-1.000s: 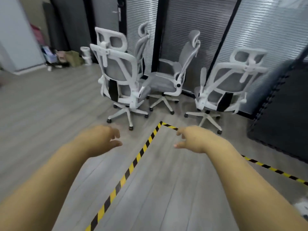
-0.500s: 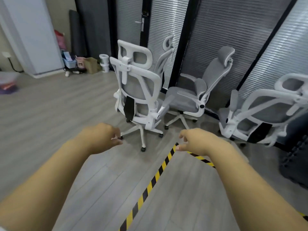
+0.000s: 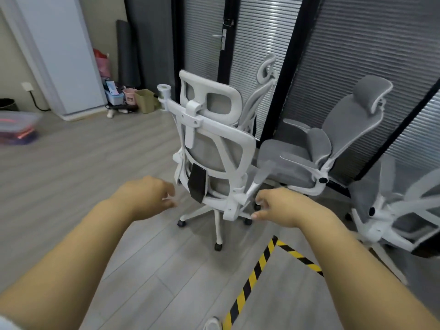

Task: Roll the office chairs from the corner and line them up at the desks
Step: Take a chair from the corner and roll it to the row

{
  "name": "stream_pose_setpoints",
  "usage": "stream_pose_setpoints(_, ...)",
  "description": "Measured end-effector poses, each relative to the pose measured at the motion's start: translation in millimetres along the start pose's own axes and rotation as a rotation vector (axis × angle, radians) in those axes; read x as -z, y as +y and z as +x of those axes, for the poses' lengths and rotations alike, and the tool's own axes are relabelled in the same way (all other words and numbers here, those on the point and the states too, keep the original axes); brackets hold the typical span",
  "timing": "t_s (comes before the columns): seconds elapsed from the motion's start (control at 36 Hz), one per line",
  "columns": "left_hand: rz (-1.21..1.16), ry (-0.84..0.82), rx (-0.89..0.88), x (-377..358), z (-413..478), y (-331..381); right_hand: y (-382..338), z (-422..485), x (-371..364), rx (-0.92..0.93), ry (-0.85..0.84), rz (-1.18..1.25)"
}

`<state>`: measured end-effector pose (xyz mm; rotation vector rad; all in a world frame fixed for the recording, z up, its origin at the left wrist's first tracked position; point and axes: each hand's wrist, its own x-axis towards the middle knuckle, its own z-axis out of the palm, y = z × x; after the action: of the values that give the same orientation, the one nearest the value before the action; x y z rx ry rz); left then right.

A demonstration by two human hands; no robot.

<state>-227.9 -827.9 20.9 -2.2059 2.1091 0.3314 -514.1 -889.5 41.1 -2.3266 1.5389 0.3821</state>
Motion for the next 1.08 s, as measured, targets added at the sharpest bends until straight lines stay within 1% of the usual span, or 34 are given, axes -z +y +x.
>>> stream_pose_setpoints(0.19,-0.004,-0.037,0.052,19.1,99.1,-17.4,20.5,108.9,42.9,0.032,-0.020,-0.064)
stream_pose_setpoints(0.31,-0.024,-0.015,0.092,38.0,151.2,-34.5,19.0,167.3,76.7,0.057,0.016,-0.134)
stream_pose_setpoints(0.39,-0.018,-0.013,0.109,43.7,183.9,-49.4,9.5,205.7,95.8,0.063,0.066,-0.172)
stream_pose_setpoints(0.5,-0.011,-0.042,0.109,46.4,231.2,-69.8,-6.3,252.5,110.2,0.054,0.200,-0.162)
stream_pose_setpoints(0.58,-0.036,-0.015,0.085,49.7,269.9,-87.4,-13.6,286.6,110.9,0.026,0.268,-0.150)
stream_pose_setpoints(0.64,-0.058,0.046,0.042,53.1,296.6,-99.8,-16.6,308.0,109.1,0.005,0.302,-0.139)
stream_pose_setpoints(0.69,-0.080,0.112,-0.013,56.6,323.8,-113.0,-19.9,326.8,107.0,-0.018,0.302,-0.120)
stream_pose_setpoints(0.86,-0.138,0.216,-0.146,61.3,403.6,-153.2,-30.5,367.9,101.6,-0.134,0.182,-0.005)
stream_pose_setpoints(0.94,-0.141,0.293,-0.289,57.1,435.2,-166.7,-33.9,378.7,103.5,-0.198,0.144,0.045)
stream_pose_setpoints(1.0,-0.093,0.300,-0.400,49.5,453.5,-174.7,-35.0,381.5,103.3,-0.229,0.146,0.070)
stream_pose_setpoints(1.08,-0.090,0.296,-0.474,39.0,468.4,-182.4,-37.2,379.9,98.3,-0.258,0.178,0.080)
